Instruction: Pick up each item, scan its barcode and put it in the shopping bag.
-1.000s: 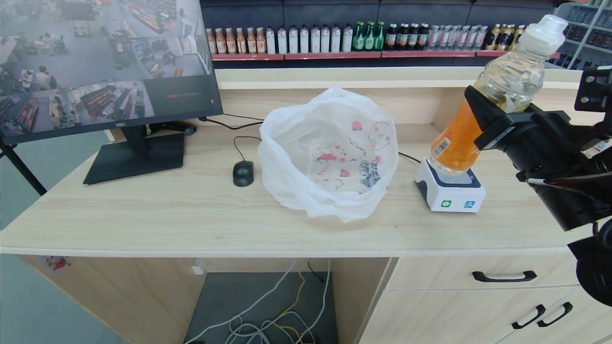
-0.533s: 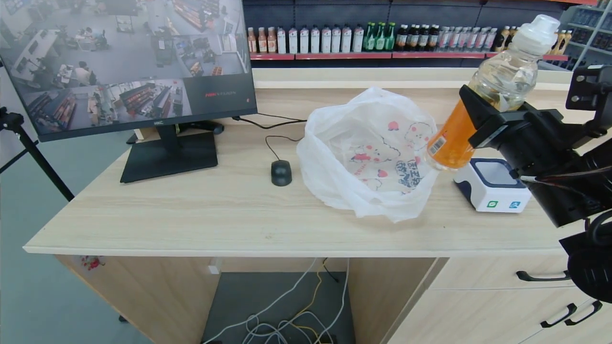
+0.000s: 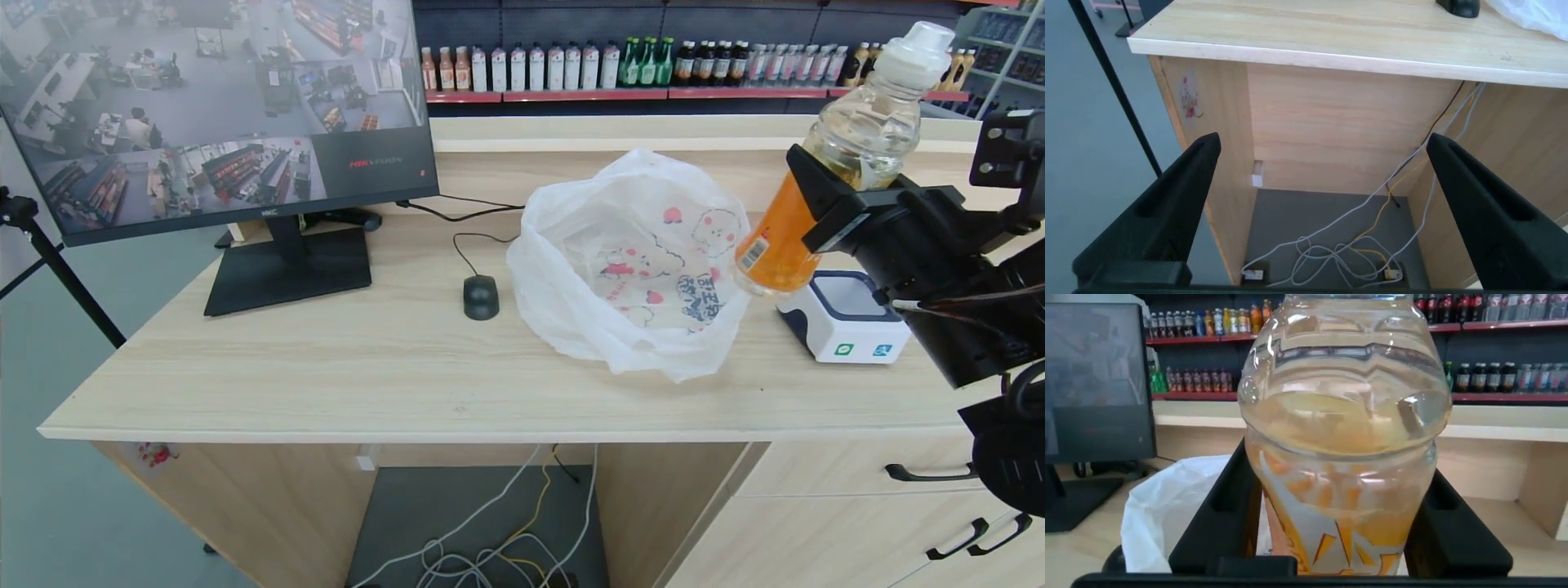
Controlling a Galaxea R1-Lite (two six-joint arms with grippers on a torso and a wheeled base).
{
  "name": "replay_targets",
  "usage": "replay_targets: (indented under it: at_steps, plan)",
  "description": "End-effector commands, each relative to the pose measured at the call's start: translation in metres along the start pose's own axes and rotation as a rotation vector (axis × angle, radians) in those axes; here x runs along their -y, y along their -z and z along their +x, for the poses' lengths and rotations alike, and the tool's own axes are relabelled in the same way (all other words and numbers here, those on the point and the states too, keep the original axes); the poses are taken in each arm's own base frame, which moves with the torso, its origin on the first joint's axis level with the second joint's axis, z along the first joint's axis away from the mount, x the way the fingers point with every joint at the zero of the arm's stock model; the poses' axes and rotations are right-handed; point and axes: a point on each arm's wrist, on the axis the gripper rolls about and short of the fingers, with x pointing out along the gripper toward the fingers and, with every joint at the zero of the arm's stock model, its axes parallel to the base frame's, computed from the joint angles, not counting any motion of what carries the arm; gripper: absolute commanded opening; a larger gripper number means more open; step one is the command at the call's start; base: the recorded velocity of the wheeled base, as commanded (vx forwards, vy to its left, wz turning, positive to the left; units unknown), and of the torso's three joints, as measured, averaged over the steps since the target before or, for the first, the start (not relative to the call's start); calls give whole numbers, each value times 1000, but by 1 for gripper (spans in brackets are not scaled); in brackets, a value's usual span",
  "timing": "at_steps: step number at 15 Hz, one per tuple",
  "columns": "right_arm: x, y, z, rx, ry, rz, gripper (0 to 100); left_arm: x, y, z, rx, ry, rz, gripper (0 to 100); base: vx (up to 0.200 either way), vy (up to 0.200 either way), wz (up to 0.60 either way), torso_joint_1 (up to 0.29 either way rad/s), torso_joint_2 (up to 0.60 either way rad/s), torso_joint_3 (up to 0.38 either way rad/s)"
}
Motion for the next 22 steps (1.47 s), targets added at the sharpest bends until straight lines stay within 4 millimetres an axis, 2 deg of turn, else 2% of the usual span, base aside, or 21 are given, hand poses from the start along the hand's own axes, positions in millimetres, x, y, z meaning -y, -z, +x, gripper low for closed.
replay_targets:
  at_steps: [1, 4, 6, 8, 9, 13, 15, 19, 22]
  plan:
    - [-10, -2, -3, -1, -44, 21, 0, 0, 0, 0, 0, -2, 0, 100, 0, 0, 0, 0, 0, 0]
    - [-42, -1, -2, -16, -139, 97, 0, 0, 0, 0, 0, 0, 0, 100, 0, 0, 0, 0, 0, 0]
    - [-50, -1, 7, -71, -158, 102, 0, 0, 0, 0, 0, 1, 0, 100, 0, 0, 0, 0, 0, 0]
    - [-54, -8, 27, -92, -162, 101, 0, 0, 0, 0, 0, 0, 0, 100, 0, 0, 0, 0, 0, 0]
    - [-56, -11, 44, -104, -163, 100, 0, 0, 0, 0, 0, 0, 0, 100, 0, 0, 0, 0, 0, 0]
    - [-65, -6, 82, -132, -168, 97, 0, 0, 0, 0, 0, 1, 0, 100, 0, 0, 0, 0, 0, 0]
    - [-72, 4, 95, -139, -178, 101, 0, 0, 0, 0, 2, 0, 0, 100, 0, 0, 0, 0, 0, 0]
    - [-76, 30, 98, -187, -168, 97, 0, 0, 0, 0, 2, 0, 0, 100, 0, 0, 0, 0, 0, 0]
    - [-74, 41, 100, -209, -158, 93, 0, 0, 0, 0, 0, -2, 0, 100, 0, 0, 0, 0, 0, 0]
